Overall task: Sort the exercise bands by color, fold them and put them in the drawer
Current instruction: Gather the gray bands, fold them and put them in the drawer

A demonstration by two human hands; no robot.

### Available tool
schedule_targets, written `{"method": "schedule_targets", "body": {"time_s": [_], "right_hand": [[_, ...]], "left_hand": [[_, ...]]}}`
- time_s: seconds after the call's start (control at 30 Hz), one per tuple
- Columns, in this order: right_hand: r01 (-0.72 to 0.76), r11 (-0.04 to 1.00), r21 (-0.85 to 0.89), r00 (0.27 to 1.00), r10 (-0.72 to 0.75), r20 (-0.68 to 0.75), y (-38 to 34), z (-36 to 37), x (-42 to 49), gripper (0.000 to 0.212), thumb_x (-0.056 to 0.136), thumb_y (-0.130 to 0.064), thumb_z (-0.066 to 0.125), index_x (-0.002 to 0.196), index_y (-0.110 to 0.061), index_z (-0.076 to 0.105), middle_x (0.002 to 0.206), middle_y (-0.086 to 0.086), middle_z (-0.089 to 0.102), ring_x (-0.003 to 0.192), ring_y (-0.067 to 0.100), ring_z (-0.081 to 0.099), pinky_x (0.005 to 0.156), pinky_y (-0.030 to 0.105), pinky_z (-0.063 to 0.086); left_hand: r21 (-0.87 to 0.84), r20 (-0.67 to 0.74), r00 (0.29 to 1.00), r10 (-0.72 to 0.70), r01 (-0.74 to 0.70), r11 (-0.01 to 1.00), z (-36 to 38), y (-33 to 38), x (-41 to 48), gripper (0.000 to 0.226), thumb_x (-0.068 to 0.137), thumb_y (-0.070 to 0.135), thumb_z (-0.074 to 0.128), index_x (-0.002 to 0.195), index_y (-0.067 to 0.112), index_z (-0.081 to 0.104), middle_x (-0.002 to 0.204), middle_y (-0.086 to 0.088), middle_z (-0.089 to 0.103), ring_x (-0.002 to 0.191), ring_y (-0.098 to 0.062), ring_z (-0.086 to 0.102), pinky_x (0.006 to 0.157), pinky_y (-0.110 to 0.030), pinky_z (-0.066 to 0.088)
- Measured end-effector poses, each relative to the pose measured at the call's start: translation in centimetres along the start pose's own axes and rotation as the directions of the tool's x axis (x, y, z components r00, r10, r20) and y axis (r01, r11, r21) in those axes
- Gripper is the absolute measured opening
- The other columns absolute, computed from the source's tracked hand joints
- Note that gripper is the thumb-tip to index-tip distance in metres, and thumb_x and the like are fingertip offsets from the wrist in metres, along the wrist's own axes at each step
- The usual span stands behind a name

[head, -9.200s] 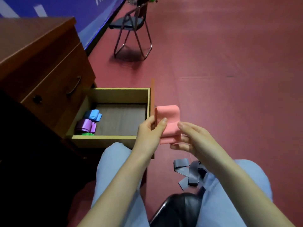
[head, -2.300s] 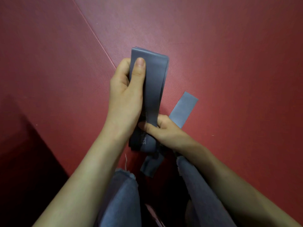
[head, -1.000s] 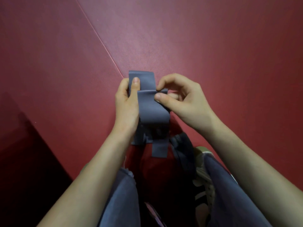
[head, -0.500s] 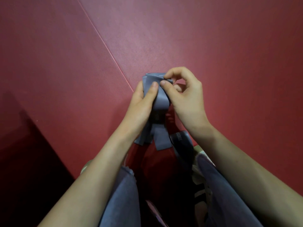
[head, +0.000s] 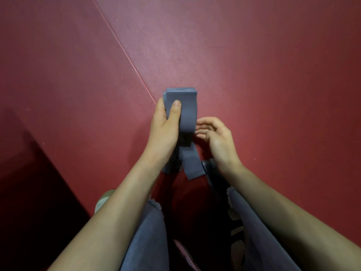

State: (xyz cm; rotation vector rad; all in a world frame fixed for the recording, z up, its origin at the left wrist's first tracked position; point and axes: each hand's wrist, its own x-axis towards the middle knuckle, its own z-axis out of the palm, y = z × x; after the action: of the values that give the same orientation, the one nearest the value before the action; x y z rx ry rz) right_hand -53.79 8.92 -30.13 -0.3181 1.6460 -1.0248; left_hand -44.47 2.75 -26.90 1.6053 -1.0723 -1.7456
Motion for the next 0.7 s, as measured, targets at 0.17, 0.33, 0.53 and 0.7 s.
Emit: {"method": "schedule_targets", "body": {"time_s": [0.17, 0.33, 0.53, 0.7], "right_hand": [[-0.049, 0.95, -0.308, 0.99, 0.087, 0.109, 1.9, 0.0, 0.6, 0.049, 0.078, 0.022, 0.033, 0.12, 0.001, 0.05, 0.111, 0.008, 0.055, 0.092, 0.006, 0.052, 0.077, 0.002, 0.04], [-0.042, 0.917, -0.397, 0.97, 0.132, 0.202, 3.1, 0.3, 0.8, 0.044, 0.078, 0.005, 0.059, 0.119, -0.01, 0.051, 0.104, 0.005, 0.058, 0.083, 0.007, 0.052, 0.079, 0.024, 0.046], [-0.074, 0.699, -0.711, 0.976, 0.197, 0.092, 2.9, -0.7, 0.9, 0.033, 0.079, -0.015, 0.064, 0.055, -0.019, 0.041, 0.05, -0.006, 0.046, 0.046, 0.006, 0.042, 0.055, 0.025, 0.038], [-0.339, 0.89, -0.305, 0.825, 0.437, 0.358, 2.9, 0.0, -0.8, 0.019, 0.088, -0.005, 0.054, 0.071, -0.012, 0.055, 0.046, -0.006, 0.063, 0.044, 0.002, 0.061, 0.049, 0.016, 0.053]], "left_hand": [[-0.053, -0.008, 0.999, 0.045, -0.045, 0.998, -0.3, 1.6, 0.4, 0.019, 0.096, 0.012, 0.039, 0.086, 0.025, 0.049, 0.084, 0.01, 0.055, 0.074, 0.006, 0.053, 0.075, -0.012, 0.043], [-0.125, -0.022, 0.997, 0.079, -0.081, 0.989, -0.4, 2.8, 0.7, 0.02, 0.096, 0.01, 0.037, 0.087, 0.023, 0.048, 0.083, 0.009, 0.055, 0.064, 0.013, 0.055, 0.068, -0.006, 0.044], [-0.132, -0.018, 0.997, 0.074, -0.076, 0.988, -0.1, 2.8, 0.6, 0.02, 0.096, 0.01, 0.037, 0.087, 0.023, 0.048, 0.084, 0.009, 0.057, 0.066, 0.012, 0.056, 0.069, -0.008, 0.044], [-0.119, -0.019, 0.998, 0.064, -0.066, 0.991, 0.0, 2.6, 0.3, 0.02, 0.096, 0.009, 0.036, 0.086, 0.022, 0.047, 0.083, 0.009, 0.055, 0.064, 0.014, 0.055, 0.066, -0.005, 0.043]]}}
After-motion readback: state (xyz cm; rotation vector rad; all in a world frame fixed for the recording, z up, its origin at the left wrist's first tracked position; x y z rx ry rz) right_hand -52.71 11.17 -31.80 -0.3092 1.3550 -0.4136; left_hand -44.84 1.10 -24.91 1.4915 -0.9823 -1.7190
